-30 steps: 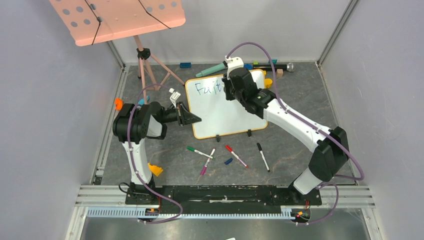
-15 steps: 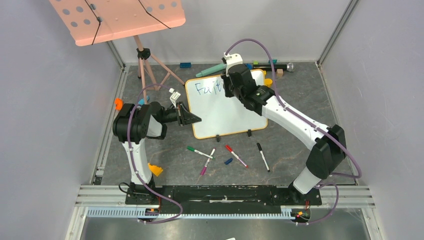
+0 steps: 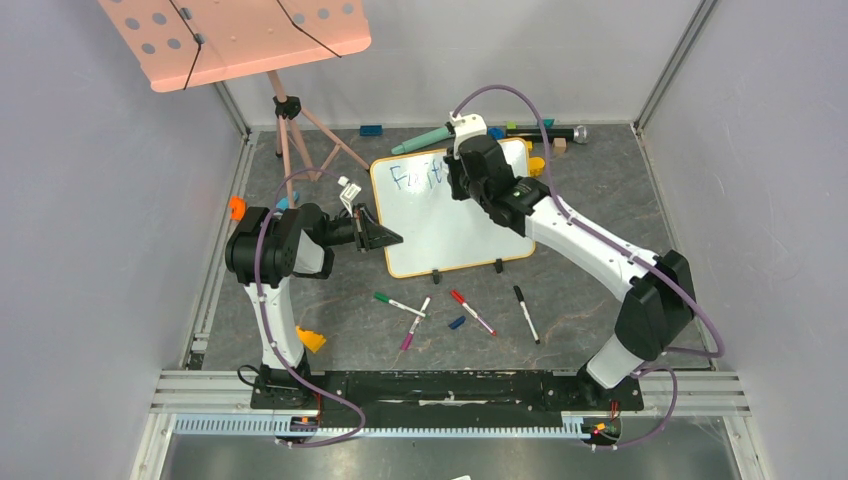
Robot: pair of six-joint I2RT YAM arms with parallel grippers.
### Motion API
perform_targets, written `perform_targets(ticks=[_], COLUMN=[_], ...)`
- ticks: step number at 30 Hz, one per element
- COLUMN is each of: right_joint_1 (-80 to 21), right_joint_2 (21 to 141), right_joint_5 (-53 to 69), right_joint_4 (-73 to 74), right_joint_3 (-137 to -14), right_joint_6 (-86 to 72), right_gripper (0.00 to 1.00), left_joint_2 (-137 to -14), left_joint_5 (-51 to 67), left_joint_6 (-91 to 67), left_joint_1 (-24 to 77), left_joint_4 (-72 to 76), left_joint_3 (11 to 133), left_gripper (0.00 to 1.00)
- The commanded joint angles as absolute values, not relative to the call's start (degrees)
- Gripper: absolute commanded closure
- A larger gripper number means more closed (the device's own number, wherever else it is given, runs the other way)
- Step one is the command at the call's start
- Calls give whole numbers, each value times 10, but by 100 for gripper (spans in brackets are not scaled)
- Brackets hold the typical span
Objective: Write a sentence on the whiteboard
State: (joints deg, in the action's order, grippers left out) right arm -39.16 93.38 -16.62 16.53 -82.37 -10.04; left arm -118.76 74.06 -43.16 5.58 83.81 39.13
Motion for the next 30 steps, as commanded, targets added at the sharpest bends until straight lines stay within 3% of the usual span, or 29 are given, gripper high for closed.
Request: perform_targets(ticks=[1,7,19,30], right_joint_1=[-387,-387,-384,-376], right_joint_2=[906,895,941,925], right_joint_5=[-150,-147,-173,-205], right_joint_4=[137,124,177,195], right_joint_3=[-768,-745,-851,-832], right_joint_6=[-115,-123,-96,-102], right_gripper=[100,100,100,100], left_joint_2=[-1178,-1177,-1177,-1177], left_joint_5=[777,777,777,777], left_joint_6=[-370,-369,-370,-370], left_joint_1=[61,61,61,61], left_joint_4=[892,892,892,892], left_joint_3=[393,393,392,392], left_gripper=[98,98,98,98])
